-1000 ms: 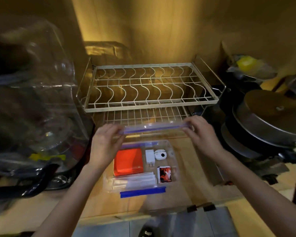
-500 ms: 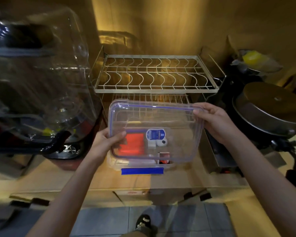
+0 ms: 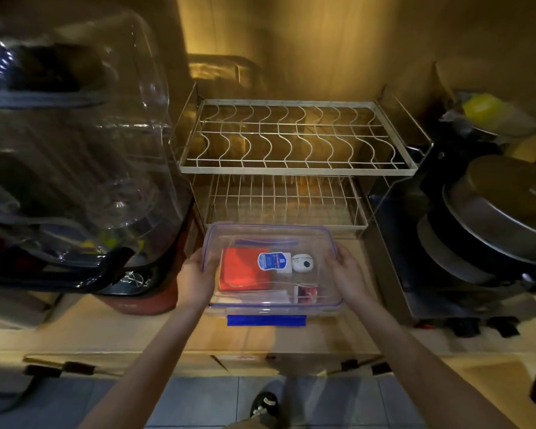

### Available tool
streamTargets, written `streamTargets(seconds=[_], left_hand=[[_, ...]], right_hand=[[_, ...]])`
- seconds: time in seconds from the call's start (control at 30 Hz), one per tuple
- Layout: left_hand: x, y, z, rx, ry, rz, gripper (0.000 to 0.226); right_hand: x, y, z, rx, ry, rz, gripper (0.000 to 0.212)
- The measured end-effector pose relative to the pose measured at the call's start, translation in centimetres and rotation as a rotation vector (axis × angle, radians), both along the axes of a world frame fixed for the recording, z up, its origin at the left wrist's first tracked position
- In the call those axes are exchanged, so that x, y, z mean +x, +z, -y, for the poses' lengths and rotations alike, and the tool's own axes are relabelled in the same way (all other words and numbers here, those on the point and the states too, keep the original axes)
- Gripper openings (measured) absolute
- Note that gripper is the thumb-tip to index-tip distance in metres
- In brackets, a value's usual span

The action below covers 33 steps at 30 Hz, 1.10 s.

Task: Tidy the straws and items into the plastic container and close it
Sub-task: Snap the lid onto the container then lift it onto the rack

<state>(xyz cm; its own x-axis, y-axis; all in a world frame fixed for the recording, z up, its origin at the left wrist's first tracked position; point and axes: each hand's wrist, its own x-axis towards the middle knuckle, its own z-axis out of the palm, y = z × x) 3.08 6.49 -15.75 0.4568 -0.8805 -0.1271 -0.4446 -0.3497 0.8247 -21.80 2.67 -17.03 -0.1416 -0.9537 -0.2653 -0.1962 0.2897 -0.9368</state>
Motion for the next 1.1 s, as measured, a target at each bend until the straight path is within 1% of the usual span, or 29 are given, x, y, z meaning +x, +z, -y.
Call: streamTargets(seconds=[0.07,0.17,0.37,0.4,0.5,0.53,0.63,0.7,0.83,0.9,1.0,1.03,1.1], left_hand=[[0.4,-1.0,0.3,0.036,-0.027,0.070,0.030],[0.7,-2.4,1.1,0.105,-0.050,0.101,0.034],[1.0,-4.3,1.7,0.202,-0.043,0.105,0.039],[0.9,-4.5,1.8,0.213,-0.037,0.103,0.040],[0.8,-4.7,2.0,0.226,-0.024,0.093,0.041],[0.7,-4.7,2.1,0.230,-0.019,0.086,0.042],[0.4,-4.6,2.0,0.225,0.007,0.047,0.044],[0.2,-4.6,1.8,0.220,0.029,0.018,0.047],[0.0,-4.8,1.8,0.205,0.079,-0.016,0.045],[-0.3,-4.8,2.0,0.225,0.097,-0.025,0.045],[-0.3,-4.8,2.2,0.233,0.114,-0.029,0.043],[-0.3,-4.9,2.2,0.235,0.117,-0.027,0.043],[-0.2,-5.1,2.2,0.240,0.122,-0.016,0.044]], right_hand=[[0.6,-0.7,0.2,-0.022,0.020,-0.047,0.032],[1.4,-1.5,0.6,-0.042,0.031,-0.082,0.029],[1.6,-2.8,0.9,-0.058,0.046,-0.079,0.028],[1.6,-2.9,0.8,-0.062,0.047,-0.081,0.030],[1.6,-3.0,0.8,-0.051,0.040,-0.072,0.045],[1.5,-3.1,0.9,-0.055,0.041,-0.069,0.045],[1.4,-3.8,1.1,-0.067,0.060,-0.064,0.038],[1.4,-4.3,1.2,-0.053,0.059,-0.097,0.038],[1.6,-4.6,1.2,-0.090,0.152,-0.291,0.043],[1.4,-4.4,1.7,-0.083,0.196,-0.501,0.043],[1.4,-3.2,3.3,-0.114,0.239,-0.914,0.040],[1.7,-2.8,3.9,-0.129,0.289,-1.006,0.043],[2.4,-2.2,5.3,-0.182,0.462,-1.077,0.049]])
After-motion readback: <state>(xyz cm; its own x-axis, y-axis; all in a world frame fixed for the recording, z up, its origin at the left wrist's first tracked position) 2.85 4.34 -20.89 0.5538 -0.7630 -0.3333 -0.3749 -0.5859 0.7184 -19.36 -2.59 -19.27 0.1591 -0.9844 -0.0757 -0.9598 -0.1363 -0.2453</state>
